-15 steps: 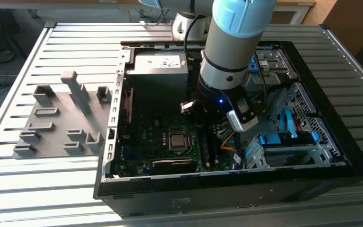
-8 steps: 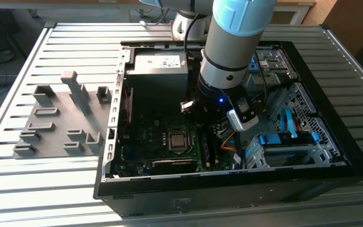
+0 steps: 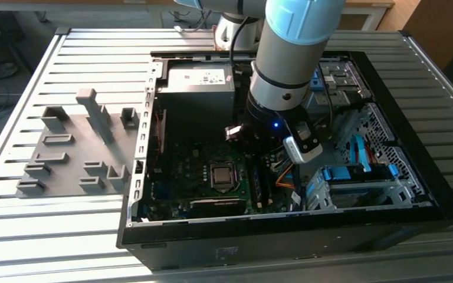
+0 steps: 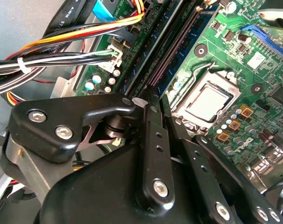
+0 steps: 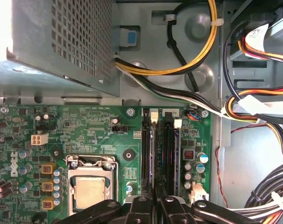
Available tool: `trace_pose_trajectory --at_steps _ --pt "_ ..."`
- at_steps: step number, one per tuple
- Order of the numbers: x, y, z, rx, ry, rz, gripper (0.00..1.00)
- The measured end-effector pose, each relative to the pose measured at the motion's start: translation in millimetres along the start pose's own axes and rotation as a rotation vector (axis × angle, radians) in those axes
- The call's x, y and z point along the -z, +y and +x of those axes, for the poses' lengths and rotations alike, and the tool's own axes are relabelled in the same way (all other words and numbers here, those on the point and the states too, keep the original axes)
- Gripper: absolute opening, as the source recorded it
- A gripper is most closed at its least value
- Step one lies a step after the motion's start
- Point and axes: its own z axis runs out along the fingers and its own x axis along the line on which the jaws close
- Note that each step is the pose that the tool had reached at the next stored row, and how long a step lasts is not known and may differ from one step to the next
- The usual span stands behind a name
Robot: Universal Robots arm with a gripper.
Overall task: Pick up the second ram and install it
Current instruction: 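Insert the second ram into the second slot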
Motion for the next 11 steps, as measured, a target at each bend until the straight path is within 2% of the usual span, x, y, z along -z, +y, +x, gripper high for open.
trace_pose_trajectory --at_steps 11 --pt "-0.9 0.0 -1.7 -0.010 0.0002 -0.0005 0.14"
